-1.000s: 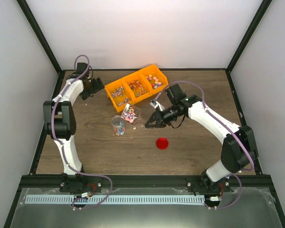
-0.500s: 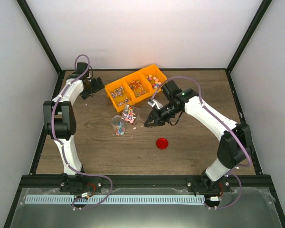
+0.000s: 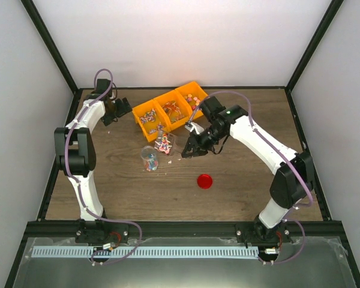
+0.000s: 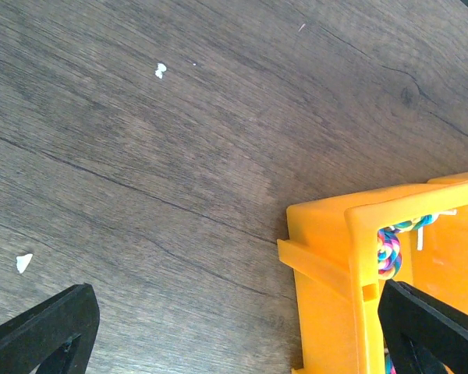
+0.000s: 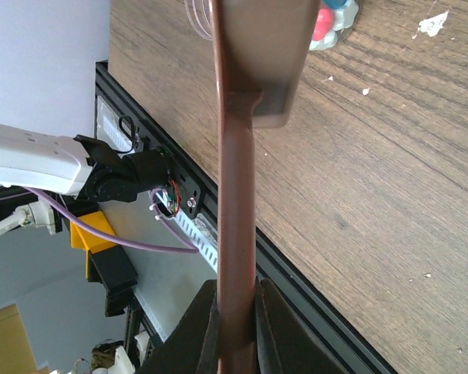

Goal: Pack the candies
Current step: Place the fake candies in the packing bottle.

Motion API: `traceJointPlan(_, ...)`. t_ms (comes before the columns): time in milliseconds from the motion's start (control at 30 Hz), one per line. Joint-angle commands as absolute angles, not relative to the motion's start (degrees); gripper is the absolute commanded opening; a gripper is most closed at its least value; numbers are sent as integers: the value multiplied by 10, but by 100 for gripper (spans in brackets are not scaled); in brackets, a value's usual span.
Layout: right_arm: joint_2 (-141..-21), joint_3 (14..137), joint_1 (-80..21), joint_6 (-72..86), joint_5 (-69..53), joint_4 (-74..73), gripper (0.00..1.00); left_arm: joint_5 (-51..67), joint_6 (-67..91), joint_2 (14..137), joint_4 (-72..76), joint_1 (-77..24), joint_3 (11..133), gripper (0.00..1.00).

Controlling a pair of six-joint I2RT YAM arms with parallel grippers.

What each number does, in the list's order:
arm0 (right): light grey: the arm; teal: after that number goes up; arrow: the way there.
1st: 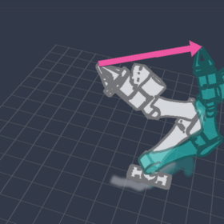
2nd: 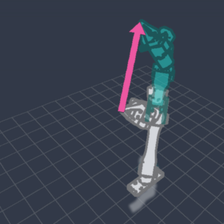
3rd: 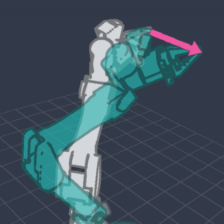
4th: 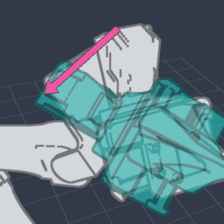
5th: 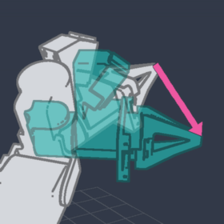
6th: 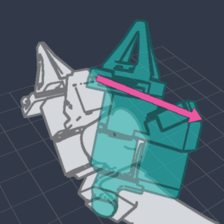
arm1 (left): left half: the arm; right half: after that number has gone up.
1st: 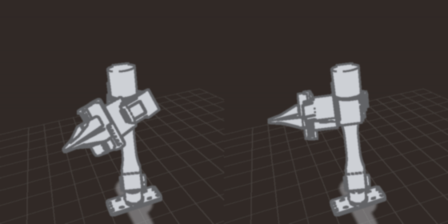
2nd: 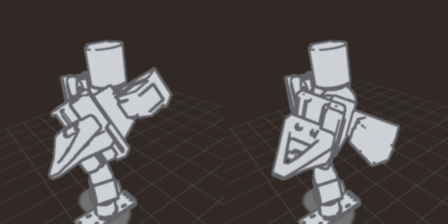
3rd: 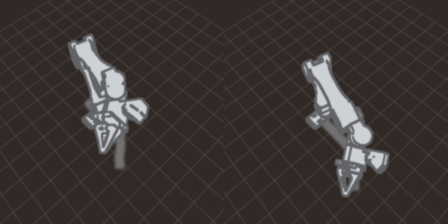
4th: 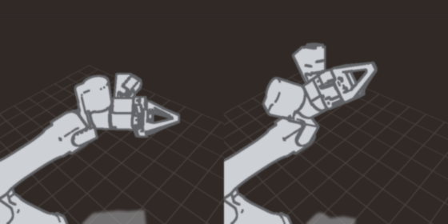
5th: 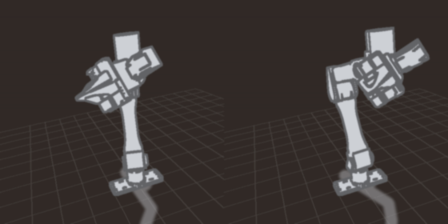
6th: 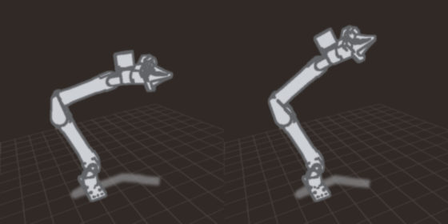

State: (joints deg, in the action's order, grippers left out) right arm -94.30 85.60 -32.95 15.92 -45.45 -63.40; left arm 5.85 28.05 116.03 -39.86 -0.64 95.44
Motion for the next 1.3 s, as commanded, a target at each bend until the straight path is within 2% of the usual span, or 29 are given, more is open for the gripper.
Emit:
traceJointPlan(0, -948, 901, -339, 157, -442, -664, 1, 69, 272, 1163, -392, -1, 960, 100)
traceJointPlan(1267, -991, 1007, -398, 169, -358, -746, 1, 74, 268, 1160, -383, 10, 940, 100)
